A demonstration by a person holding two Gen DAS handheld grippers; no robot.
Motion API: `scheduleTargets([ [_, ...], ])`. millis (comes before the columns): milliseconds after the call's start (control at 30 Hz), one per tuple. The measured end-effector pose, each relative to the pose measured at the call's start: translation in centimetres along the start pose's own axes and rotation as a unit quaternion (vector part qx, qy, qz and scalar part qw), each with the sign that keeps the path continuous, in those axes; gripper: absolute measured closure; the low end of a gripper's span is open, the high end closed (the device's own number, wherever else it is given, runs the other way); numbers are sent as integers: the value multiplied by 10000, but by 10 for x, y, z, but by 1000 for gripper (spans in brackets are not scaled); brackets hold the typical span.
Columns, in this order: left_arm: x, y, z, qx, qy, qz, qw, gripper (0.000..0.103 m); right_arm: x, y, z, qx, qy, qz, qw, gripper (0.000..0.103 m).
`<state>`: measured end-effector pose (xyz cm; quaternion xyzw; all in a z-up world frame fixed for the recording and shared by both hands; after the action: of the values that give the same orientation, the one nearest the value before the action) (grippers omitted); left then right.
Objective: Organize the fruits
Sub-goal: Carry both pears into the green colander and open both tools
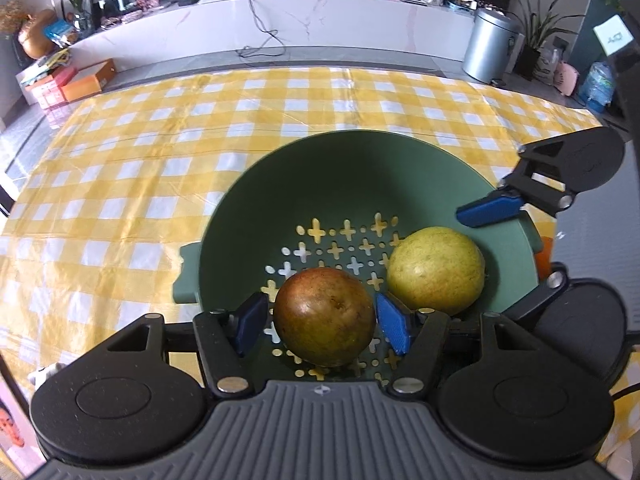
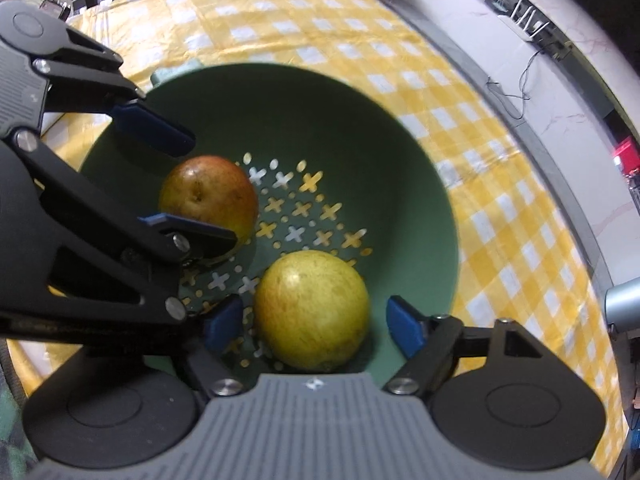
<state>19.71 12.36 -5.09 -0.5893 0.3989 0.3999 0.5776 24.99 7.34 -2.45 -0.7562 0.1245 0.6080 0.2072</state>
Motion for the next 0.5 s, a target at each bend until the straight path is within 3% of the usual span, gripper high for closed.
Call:
scheduleTargets([
  [200,-13,4,-1,-166,-47,-128,9998,29,-18,6,-2,179,14,-256,9995,27],
  [500,-60,15,-23,-335,-113,-821,9960,28,-67,43,-11,838,94,-1109,9903,24],
])
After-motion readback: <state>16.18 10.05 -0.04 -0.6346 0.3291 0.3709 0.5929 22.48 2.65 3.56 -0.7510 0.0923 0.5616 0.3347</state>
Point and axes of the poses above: each gripper's, at about its wrist camera, not at the fingertips, and x roughly the way its jaws point, z to its left, y to its underside, the point moved 5 cm from there along x, roughly the way its jaws point, and after that the axes turned 11 degrees about z, right-handed, at the moved point
